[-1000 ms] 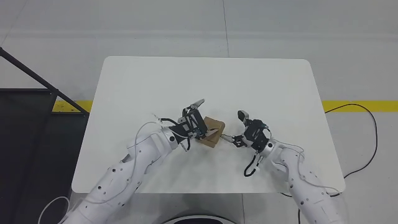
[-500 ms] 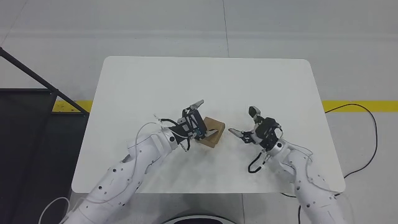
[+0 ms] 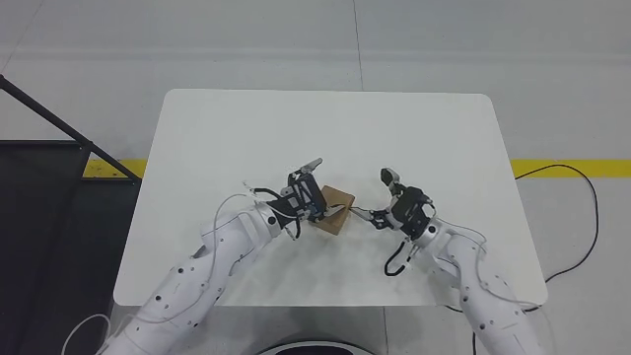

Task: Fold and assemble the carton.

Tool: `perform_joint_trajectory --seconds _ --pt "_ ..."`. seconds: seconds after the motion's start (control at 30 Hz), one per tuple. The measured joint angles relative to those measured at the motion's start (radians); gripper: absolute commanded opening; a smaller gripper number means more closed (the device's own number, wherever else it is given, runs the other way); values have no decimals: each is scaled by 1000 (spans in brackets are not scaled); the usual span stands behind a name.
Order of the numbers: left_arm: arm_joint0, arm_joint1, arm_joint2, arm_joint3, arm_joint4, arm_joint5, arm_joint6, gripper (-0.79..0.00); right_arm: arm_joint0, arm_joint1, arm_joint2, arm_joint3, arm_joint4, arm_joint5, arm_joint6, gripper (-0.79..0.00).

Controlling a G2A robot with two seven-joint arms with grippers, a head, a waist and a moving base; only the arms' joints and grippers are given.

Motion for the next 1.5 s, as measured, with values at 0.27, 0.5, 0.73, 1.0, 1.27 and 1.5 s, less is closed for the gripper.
perform_joint_trajectory --seconds 0.27,0.5,0.73,1.0,1.27,1.5 --pt "5 -1 -7 3 -7 -7 8 0 6 -2 -5 8 -1 -3 -3 0" --pt "9 -1 -21 8 -5 -4 10 0 5 -3 -4 13 -1 -2 -9 0" --pt "24 1 -33 6 1 -6 6 0 4 -4 -7 7 -6 -1 -7 0" --pt "33 0 -39 5 -2 -1 11 0 10 -8 -19 10 -6 -2 0 0" --pt "39 1 -48 3 -7 -5 20 0 18 -12 -29 14 -6 0 -2 0" --pt "38 0 -55 8 -11 -6 27 0 21 -14 -33 21 -4 1 -2 0"
